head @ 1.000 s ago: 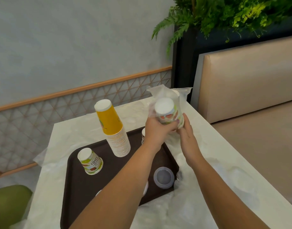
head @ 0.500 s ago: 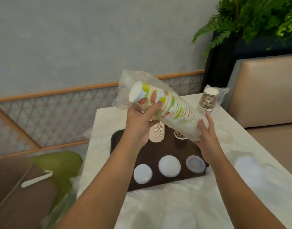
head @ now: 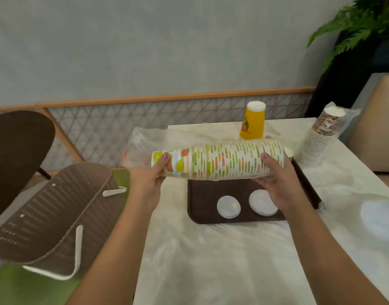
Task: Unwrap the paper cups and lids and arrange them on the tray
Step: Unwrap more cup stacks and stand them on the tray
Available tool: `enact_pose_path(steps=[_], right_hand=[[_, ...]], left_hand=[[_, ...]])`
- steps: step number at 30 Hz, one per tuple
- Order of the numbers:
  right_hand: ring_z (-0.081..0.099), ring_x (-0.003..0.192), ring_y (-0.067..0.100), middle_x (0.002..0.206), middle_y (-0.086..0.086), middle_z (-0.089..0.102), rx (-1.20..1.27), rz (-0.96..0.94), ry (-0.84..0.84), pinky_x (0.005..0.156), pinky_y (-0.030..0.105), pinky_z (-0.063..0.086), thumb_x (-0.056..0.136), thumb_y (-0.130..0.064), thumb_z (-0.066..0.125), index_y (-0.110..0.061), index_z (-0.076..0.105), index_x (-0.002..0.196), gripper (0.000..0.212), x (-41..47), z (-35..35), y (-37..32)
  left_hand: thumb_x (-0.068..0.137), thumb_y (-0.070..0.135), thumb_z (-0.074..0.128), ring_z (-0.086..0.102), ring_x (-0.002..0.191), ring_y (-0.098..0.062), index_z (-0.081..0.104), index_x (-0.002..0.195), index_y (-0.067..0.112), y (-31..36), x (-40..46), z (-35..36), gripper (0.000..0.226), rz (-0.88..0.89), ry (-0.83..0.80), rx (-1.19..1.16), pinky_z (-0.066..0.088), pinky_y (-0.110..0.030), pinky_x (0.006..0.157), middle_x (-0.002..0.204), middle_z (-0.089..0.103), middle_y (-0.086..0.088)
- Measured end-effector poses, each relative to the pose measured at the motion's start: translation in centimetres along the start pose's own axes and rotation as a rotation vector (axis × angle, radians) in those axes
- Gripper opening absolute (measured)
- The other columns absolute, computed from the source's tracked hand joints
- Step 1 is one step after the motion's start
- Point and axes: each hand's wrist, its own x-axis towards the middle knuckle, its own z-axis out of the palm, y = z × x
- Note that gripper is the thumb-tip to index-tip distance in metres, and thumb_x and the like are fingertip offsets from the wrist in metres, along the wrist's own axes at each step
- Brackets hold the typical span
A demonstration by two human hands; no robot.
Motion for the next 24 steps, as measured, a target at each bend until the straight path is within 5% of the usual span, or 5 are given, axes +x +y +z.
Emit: enact_pose_path(steps=[6,10,14,19,24], right_hand=[[0.065,0.103,0.020,0.117,0.004,0.062,-0.194,-0.047,0.038,0.069,0.032,0.056,0.070,-0.023,0.078,-0.030,0.049,0.128,0.066,-0.2,2.6,-0.6],[0.057,0.114,0.018,0.126,0.001,0.055,-0.437,-0.124,-0.032,0.085,0.037,0.055,0.063,-0.028,0.083,-0.036,0.052,0.127,0.072,0.2,5.1,-0.5],[0.052,0.114,0.012,0.121,-0.008,0.053,-0.795,-0.225,-0.148,0.098,0.033,0.045,0.065,-0.035,0.083,-0.040,0.049,0.129,0.073,0.2,8.7,0.0],[0.046,0.113,0.011,0.122,-0.005,0.046,-1.166,-0.247,-0.307,0.090,0.023,0.036,0.068,-0.039,0.080,-0.038,0.040,0.137,0.080,0.3,13.2,2.1],[0.048,0.120,0.021,0.134,-0.001,0.042,-1.359,-0.186,-0.378,0.097,0.035,0.042,0.070,-0.044,0.078,-0.034,0.035,0.142,0.084,1.0,14.8,5.0]], left_hand=[[0.059,0.015,0.089,0.047,0.120,-0.010,0.037,0.134,0.026,0.7,-0.9,-4.8,0.092,0.189,-0.094,0.719,0.042,-0.029,0.098,0.130,0.048,0.005],[0.059,0.012,0.088,0.046,0.100,0.009,0.025,0.142,0.027,-0.3,-1.3,-6.2,0.105,0.174,-0.235,0.984,0.039,-0.006,0.081,0.125,0.039,0.023],[0.054,0.033,0.091,0.049,0.114,-0.011,0.039,0.136,0.031,-3.6,-1.2,-7.8,0.097,0.069,-0.293,1.192,0.044,-0.028,0.089,0.126,0.046,0.007],[0.057,0.039,0.087,0.029,0.126,-0.022,0.051,0.125,0.018,-7.6,-1.7,-8.4,0.079,-0.082,-0.200,1.251,0.034,-0.029,0.101,0.123,0.043,-0.001],[0.047,0.038,0.092,0.049,0.120,-0.018,0.040,0.129,0.020,-7.6,-2.1,-7.4,0.098,-0.084,-0.167,1.011,0.046,-0.033,0.096,0.127,0.050,0.001]])
